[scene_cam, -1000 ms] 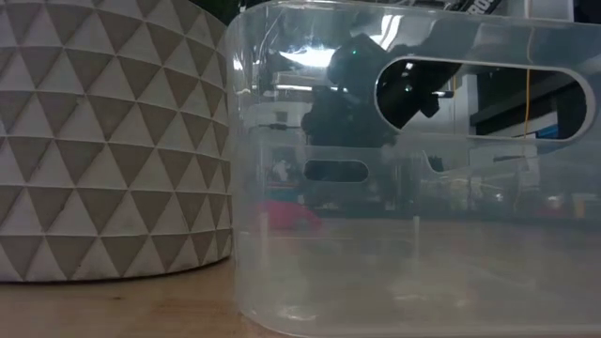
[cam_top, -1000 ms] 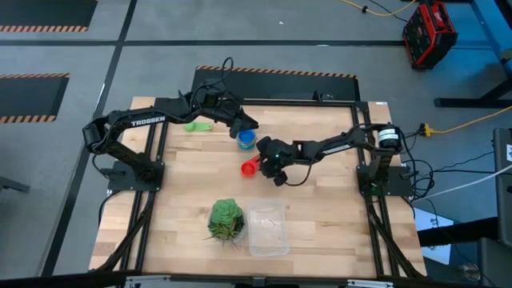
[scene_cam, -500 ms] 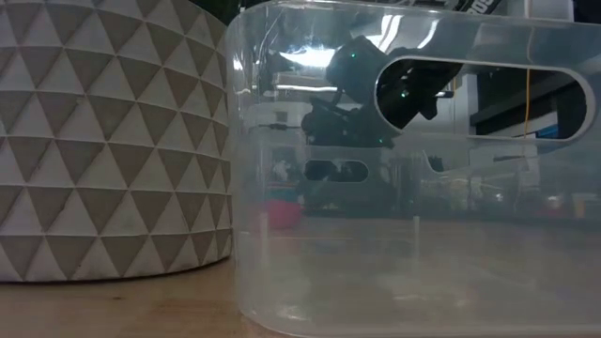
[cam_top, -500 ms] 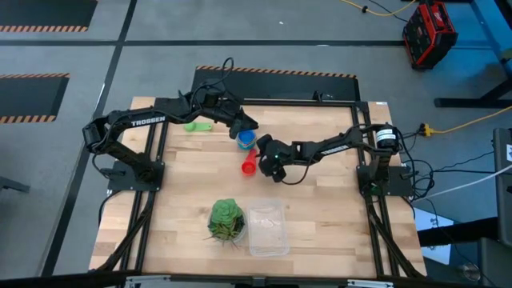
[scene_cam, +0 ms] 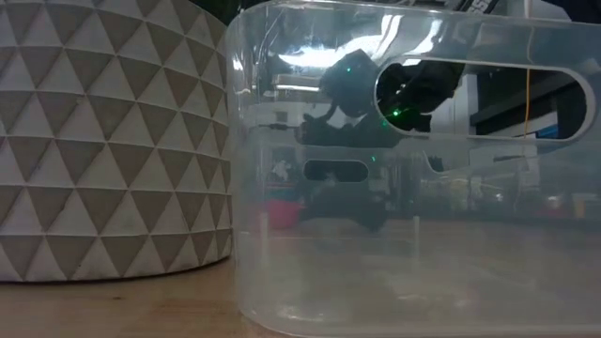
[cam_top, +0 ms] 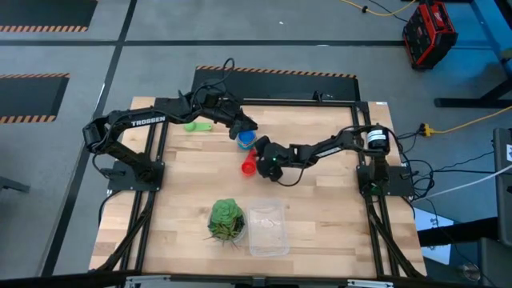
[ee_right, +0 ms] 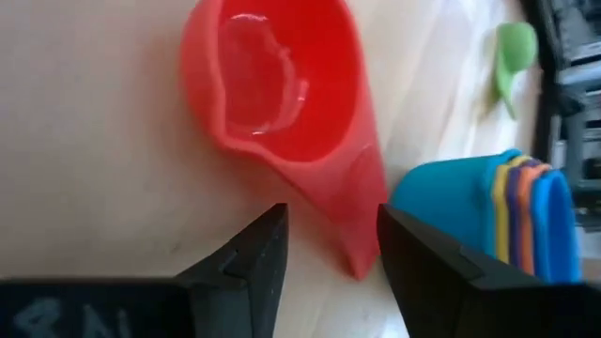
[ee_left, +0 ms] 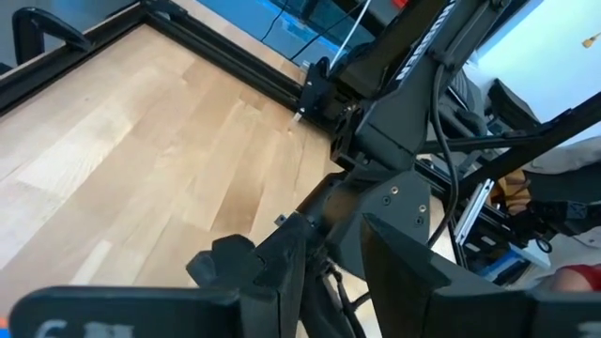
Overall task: Nest measuring cups in basket
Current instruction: Stack the red measuring cup on top of the blue measuring cup
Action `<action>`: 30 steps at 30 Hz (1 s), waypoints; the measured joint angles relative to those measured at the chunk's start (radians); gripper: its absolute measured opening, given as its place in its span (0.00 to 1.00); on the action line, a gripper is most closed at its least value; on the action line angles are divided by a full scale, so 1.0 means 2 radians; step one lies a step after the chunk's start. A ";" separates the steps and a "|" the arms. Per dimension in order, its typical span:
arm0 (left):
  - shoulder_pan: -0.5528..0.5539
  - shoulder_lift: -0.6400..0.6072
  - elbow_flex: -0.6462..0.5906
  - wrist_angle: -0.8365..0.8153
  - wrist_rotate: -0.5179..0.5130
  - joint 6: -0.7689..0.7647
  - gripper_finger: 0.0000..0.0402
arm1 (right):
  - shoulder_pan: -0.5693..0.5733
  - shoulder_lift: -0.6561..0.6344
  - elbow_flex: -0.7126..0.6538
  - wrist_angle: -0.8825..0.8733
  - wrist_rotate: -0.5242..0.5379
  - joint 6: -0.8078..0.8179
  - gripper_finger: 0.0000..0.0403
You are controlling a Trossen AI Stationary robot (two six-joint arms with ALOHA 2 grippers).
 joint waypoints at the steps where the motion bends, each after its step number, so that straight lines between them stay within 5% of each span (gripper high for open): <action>1: 0.000 0.000 0.000 -0.001 0.000 0.000 0.25 | 0.000 0.002 0.000 0.010 0.003 -0.003 0.42; 30: 0.000 0.000 0.000 -0.004 -0.002 0.001 0.25 | -0.001 0.007 0.000 0.040 -0.035 -0.007 0.32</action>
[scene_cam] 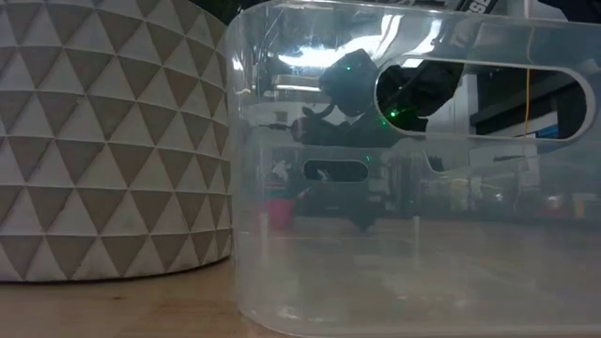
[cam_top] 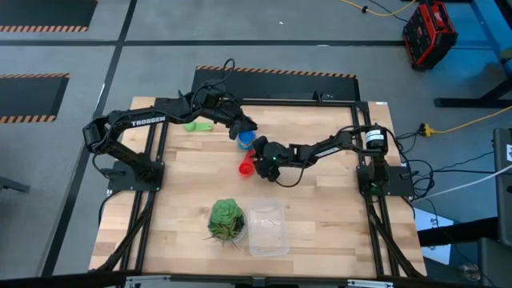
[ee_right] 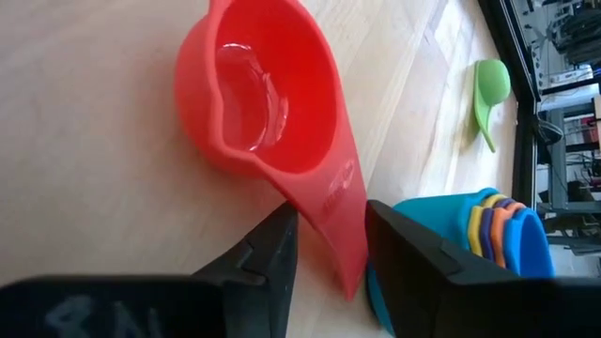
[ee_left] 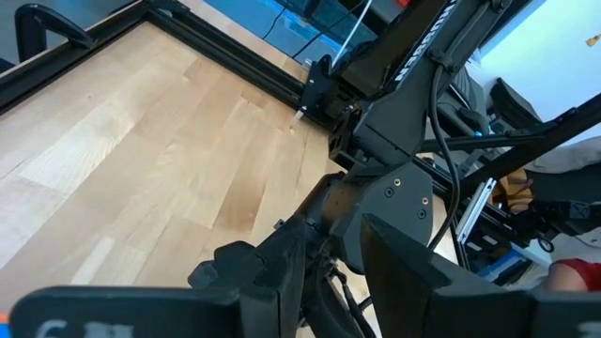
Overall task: Nest measuring cups in basket
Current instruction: Stack the red measuring cup on top of the blue measuring cup
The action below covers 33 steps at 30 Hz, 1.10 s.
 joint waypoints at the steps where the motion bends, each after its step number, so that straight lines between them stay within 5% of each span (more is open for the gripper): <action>1: 0.000 0.000 0.000 0.000 0.000 0.000 0.25 | 0.000 0.000 0.000 0.000 0.000 0.000 0.32; 12: 0.000 0.000 0.000 -0.013 0.000 -0.020 0.25 | 0.000 0.000 0.000 0.000 0.000 0.000 0.32; 19: -0.003 0.000 0.000 -0.162 0.001 -0.069 0.25 | 0.000 0.000 0.000 0.000 0.000 0.002 0.32; 24: -0.020 0.000 0.000 -0.262 -0.051 -0.067 0.25 | 0.000 0.000 0.000 0.000 0.000 0.000 0.32; 33: -0.044 0.026 0.000 -0.289 -0.088 -0.066 0.25 | 0.001 -0.031 0.000 -0.013 0.037 0.001 0.32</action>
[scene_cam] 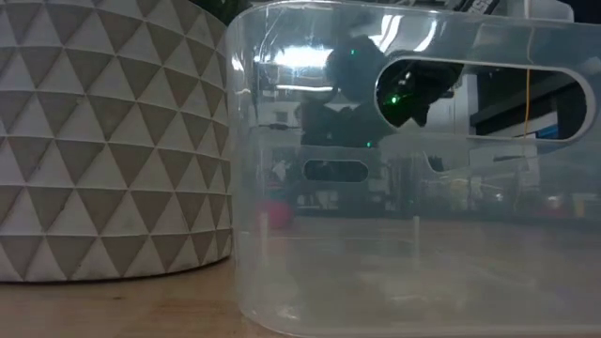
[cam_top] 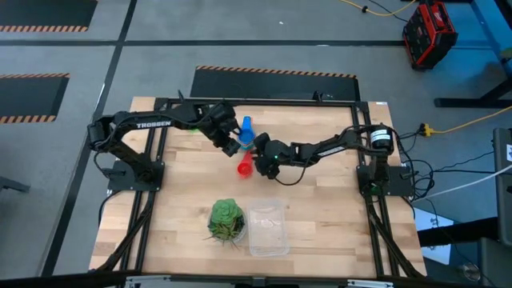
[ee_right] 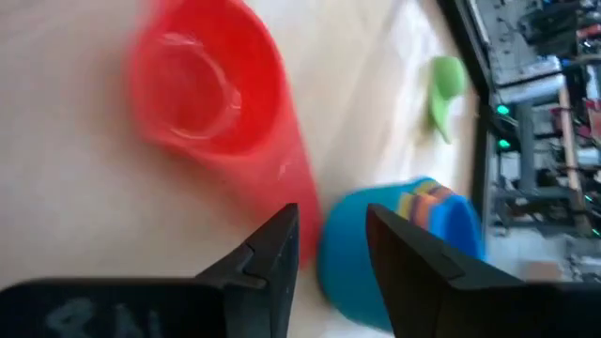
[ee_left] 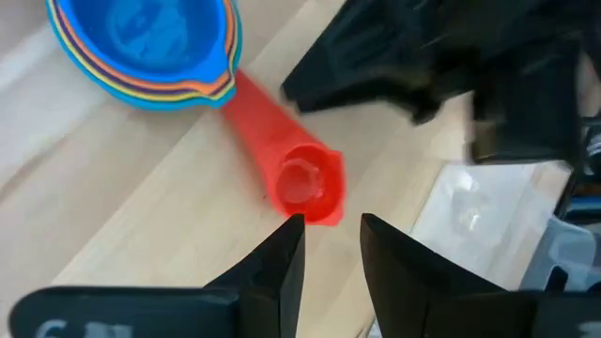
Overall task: Nest measuring cups in basket
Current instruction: Stack the red measuring cup on top of the blue measuring cup
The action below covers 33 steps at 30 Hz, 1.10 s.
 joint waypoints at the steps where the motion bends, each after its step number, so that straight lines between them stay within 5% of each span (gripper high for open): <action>1: 0.000 0.008 0.000 -0.001 0.002 0.000 0.25 | 0.000 -0.008 0.000 -0.012 0.008 0.000 0.32; 16: 0.010 0.132 0.000 0.069 0.092 0.027 0.25 | -0.001 -0.118 0.000 -0.246 0.016 0.044 0.32; 33: 0.022 0.177 0.000 0.116 0.050 0.023 0.25 | -0.001 -0.187 0.000 -0.331 0.068 0.080 0.32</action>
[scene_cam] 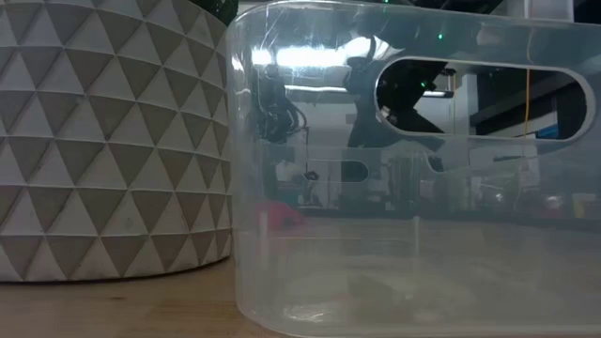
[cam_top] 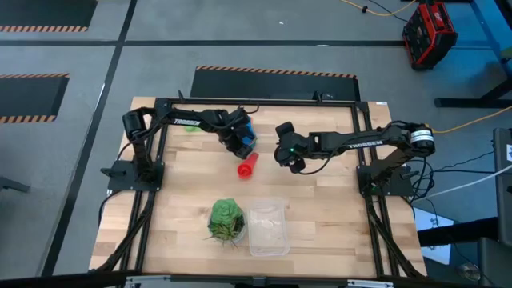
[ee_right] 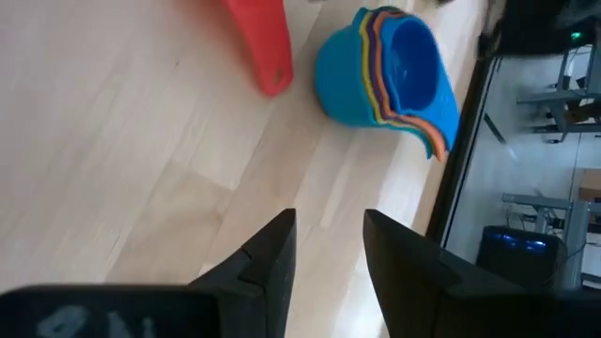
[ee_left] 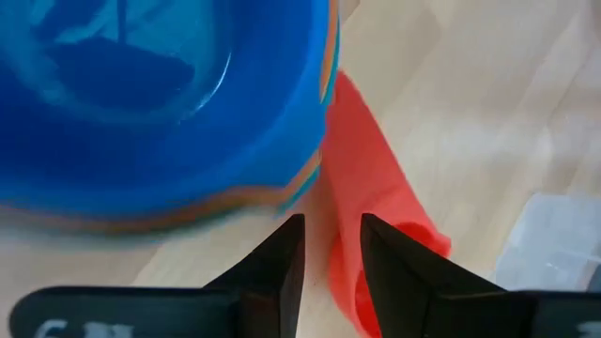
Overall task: Nest measuring cups in basket
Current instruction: Stack the red measuring cup on top of the blue measuring cup
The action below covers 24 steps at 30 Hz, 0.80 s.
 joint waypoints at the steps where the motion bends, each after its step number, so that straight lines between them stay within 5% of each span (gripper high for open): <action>1: -0.002 0.003 0.000 0.002 0.000 0.000 0.25 | 0.000 0.000 0.000 0.001 0.000 0.000 0.32; 24: -0.033 0.037 0.001 0.043 0.026 -0.043 0.25 | 0.000 -0.002 0.000 0.000 -0.001 0.001 0.32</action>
